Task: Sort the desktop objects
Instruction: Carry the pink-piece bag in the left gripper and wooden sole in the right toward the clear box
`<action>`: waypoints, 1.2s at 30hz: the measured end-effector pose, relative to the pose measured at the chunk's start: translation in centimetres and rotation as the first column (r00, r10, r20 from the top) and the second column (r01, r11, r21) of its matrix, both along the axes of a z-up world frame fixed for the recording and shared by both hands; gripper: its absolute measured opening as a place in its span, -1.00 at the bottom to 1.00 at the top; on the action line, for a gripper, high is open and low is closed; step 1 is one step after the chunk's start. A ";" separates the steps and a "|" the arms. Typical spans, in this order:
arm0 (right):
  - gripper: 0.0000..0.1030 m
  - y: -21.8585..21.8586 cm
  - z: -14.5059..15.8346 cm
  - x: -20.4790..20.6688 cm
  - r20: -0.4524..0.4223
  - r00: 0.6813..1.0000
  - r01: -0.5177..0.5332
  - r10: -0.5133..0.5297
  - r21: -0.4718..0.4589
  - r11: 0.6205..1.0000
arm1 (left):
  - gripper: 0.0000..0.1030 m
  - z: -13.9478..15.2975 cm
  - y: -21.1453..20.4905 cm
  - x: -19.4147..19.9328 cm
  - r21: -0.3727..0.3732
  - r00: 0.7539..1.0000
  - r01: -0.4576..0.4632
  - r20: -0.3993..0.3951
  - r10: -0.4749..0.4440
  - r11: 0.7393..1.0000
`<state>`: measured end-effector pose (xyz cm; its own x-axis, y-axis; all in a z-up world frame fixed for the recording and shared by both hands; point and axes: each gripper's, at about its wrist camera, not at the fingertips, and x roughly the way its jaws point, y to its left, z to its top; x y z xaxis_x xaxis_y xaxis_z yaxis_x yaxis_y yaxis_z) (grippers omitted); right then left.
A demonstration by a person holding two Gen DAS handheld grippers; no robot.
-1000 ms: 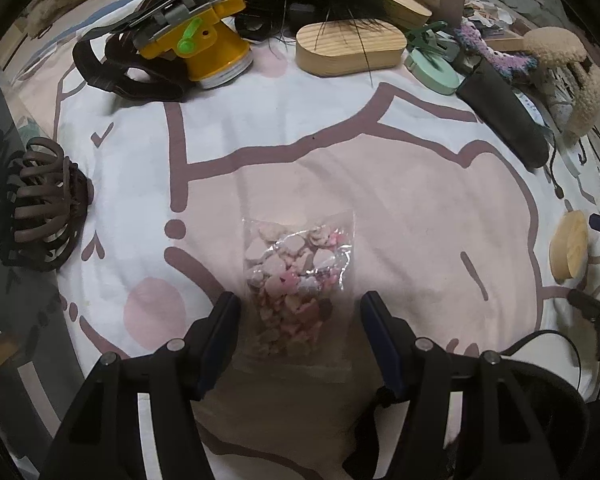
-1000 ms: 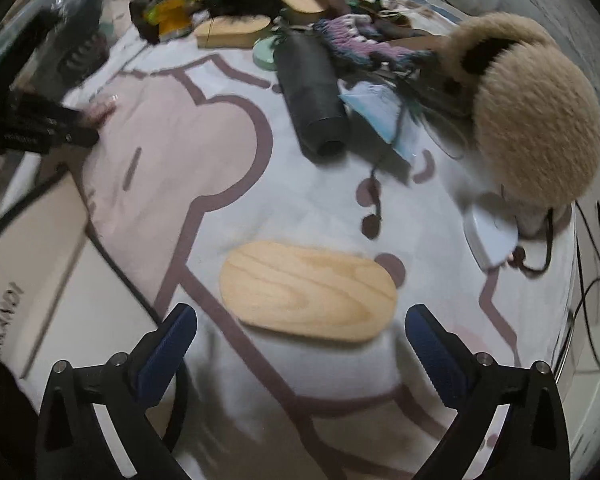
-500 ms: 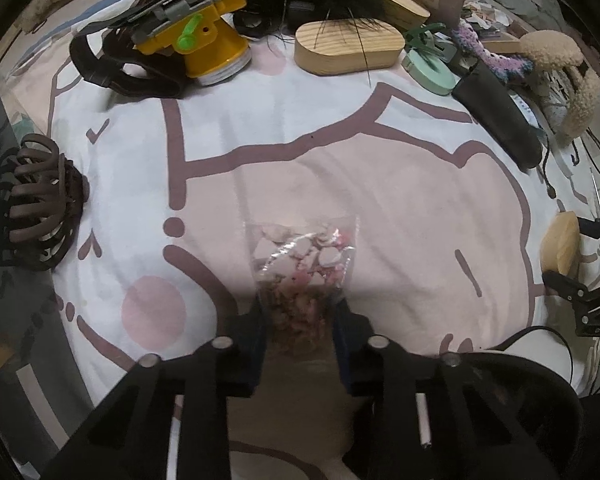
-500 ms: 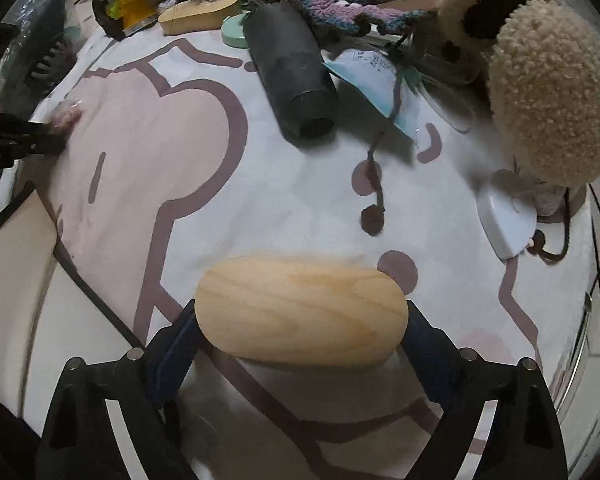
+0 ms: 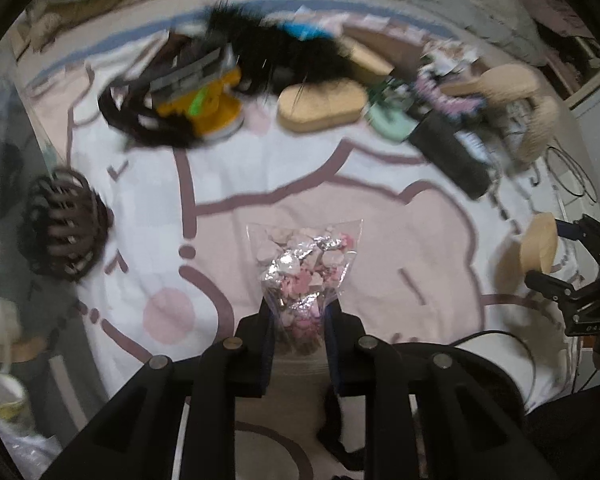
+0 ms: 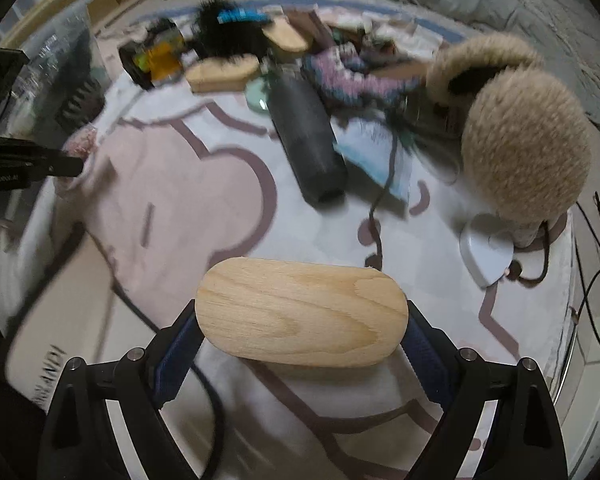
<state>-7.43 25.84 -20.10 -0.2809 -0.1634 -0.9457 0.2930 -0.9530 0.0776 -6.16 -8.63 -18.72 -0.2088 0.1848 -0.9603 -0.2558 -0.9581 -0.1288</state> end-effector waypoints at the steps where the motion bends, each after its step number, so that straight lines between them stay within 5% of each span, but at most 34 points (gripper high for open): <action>1: 0.81 -1.3 0.2 0.1 -0.012 1.000 0.002 -0.002 -0.007 1.000 | -0.58 1.0 0.6 -0.3 0.000 1.000 0.011 -0.023 -0.011 1.000; 5: 0.81 -3.8 2.5 -0.8 -0.088 0.996 0.011 -0.017 -0.059 0.998 | -0.58 2.2 5.0 -6.1 0.018 0.996 0.032 -0.082 -0.030 0.999; 14: 0.81 -7.4 10.0 0.2 -0.279 0.960 -0.072 0.028 -0.149 0.986 | -0.58 7.6 6.0 -4.1 0.021 0.973 0.050 -0.228 -0.044 0.999; 27: 0.81 -15.7 15.6 2.3 -0.417 0.893 -0.281 0.169 -0.222 0.934 | -0.58 13.2 -2.4 -0.4 0.030 0.907 -0.098 -0.408 0.102 0.995; 36: 0.81 -22.5 17.4 3.1 -0.474 0.833 -0.430 0.286 -0.230 0.873 | -0.58 14.9 -7.7 1.5 0.059 0.864 -0.209 -0.457 0.212 0.976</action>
<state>-4.28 3.31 -2.72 -0.4927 -0.5965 -0.6335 0.6809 -0.7177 0.1462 -4.64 -16.36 -3.86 -0.6598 0.0932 -0.7457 -0.0801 -0.9953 -0.0536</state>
